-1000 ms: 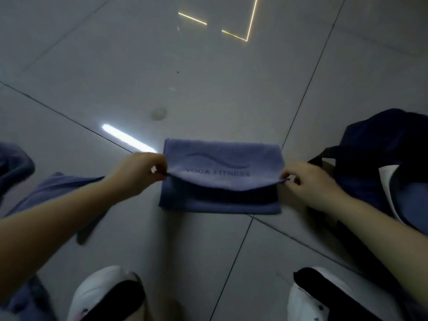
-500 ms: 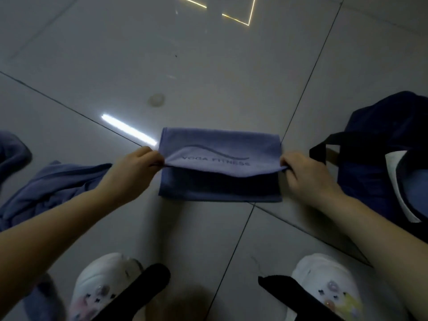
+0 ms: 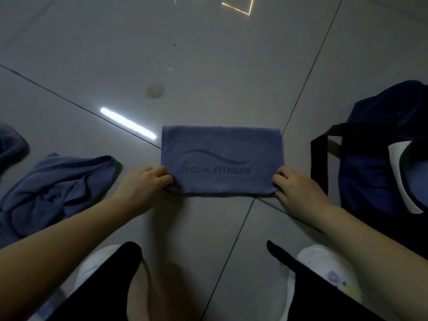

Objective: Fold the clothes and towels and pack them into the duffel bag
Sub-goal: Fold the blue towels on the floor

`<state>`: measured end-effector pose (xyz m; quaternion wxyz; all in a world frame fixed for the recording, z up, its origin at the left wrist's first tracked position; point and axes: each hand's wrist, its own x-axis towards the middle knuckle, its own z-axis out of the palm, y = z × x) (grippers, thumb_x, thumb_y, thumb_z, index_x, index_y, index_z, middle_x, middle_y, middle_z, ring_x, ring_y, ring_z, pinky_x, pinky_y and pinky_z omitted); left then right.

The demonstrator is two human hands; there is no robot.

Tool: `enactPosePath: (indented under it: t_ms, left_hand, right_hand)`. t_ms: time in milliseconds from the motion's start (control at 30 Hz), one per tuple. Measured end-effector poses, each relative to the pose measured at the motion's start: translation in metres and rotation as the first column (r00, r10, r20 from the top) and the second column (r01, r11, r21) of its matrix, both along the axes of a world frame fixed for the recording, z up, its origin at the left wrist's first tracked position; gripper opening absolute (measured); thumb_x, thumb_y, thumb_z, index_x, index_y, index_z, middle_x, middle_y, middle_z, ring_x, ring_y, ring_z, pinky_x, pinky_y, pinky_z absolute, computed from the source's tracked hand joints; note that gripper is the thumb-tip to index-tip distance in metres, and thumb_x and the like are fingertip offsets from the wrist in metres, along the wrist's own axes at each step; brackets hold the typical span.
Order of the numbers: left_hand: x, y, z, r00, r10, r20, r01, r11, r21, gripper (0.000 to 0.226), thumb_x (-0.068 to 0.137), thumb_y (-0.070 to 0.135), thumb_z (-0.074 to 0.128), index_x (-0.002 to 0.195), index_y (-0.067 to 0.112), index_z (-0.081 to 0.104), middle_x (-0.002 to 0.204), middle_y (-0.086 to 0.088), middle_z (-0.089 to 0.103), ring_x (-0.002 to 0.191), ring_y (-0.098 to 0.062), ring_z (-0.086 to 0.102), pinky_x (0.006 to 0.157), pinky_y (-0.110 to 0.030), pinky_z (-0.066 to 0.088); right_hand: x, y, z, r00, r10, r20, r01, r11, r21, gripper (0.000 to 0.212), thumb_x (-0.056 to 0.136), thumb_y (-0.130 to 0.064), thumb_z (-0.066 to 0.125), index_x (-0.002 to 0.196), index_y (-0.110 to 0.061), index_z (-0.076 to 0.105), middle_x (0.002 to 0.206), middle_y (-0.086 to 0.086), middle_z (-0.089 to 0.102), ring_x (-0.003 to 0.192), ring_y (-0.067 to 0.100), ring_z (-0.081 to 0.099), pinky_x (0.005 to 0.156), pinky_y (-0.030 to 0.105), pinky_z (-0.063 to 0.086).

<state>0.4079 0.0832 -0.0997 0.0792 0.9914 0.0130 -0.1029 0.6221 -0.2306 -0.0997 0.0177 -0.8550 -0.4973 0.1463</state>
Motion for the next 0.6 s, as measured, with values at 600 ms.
enactPosePath:
  t_ms: [600]
  left_hand:
    - [-0.006, 0.003, 0.051, 0.882, 0.458, 0.112, -0.382, 0.834, -0.398, 0.023, 0.088, -0.001, 0.057, 0.093, 0.018, 0.046, 0.08, -0.01, 0.065, 0.064, -0.028, 0.063, 0.051, -0.026, 0.043]
  right_hand:
    - [0.013, 0.008, 0.064, 0.852, -0.304, -0.426, 0.333, 0.943, -0.008, 0.012, 0.101, -0.016, 0.04, 0.097, -0.024, 0.048, 0.088, -0.001, 0.056, 0.075, 0.013, 0.053, 0.063, 0.028, 0.04]
